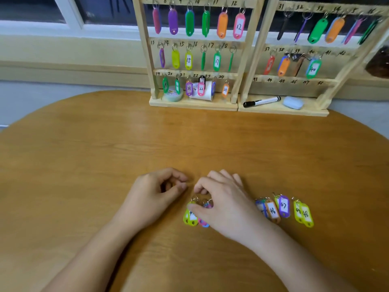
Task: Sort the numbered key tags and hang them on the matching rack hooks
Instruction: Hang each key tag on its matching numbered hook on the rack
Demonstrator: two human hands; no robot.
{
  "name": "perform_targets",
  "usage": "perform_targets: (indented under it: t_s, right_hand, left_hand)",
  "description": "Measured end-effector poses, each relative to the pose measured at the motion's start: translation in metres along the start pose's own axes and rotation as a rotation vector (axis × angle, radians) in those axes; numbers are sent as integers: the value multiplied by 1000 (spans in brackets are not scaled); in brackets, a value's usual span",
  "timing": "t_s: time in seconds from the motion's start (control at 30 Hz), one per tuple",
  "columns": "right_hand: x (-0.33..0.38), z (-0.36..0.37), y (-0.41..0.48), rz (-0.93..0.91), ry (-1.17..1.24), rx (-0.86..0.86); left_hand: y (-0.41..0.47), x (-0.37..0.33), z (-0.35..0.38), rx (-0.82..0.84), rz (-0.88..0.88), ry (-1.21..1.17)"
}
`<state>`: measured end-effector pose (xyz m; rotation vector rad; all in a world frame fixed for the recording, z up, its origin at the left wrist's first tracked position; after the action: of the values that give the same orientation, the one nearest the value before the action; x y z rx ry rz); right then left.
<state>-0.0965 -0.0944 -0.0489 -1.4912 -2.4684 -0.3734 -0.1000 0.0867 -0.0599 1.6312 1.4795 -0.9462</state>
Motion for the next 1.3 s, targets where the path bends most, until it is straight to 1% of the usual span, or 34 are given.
perform_targets:
  t_s: [0.07,0.17,0.37,0.5,0.6,0.67,0.73,0.83,1.0,1.13,1.3]
  right_hand:
    - [1,2,1,-1,-26,19]
    - [2,2,2,-3,0,24]
    - [-2,5,4,30,60,-38]
    - [-12,2,7,80,195,-73]
    - [-21,-4,8,141,433,-119]
    - [-26,-6,7,175,595,-116]
    - [-27,-9,5,175,681,-118]
    - [-25,-11,4,156,805,-102]
    - [-26,-15,4,145,865,-119]
    - [-28,-19,2,127,806,-157]
    - [-32,-22,1,95,841,-163]
  left_hand:
    - [0,0,1,21,10,19]
    - [-1,-1,1,23,31,43]
    - [-2,-3,3,42,42,60]
    - [-5,-8,5,75,44,22]
    - [-7,-9,10,110,-6,-95]
    - [-8,-9,13,114,-63,-252]
    - [-9,-11,16,125,-100,-438]
    - [-10,-13,18,117,-115,-559]
    - [-9,-19,27,123,-150,-677]
    - [-6,-22,35,135,-160,-773]
    - [1,-25,41,101,-184,-782]
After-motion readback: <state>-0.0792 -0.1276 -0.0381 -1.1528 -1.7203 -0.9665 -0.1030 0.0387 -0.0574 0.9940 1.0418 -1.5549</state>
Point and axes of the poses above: each hand's wrist, its own y-axis towards the middle knuckle, its own z-axis out of the palm, x = y × z, the point moved 7 cm from there along y, towards the middle knuckle, and after that the axes turned 9 degrees about -y, right-handed, at the moved point
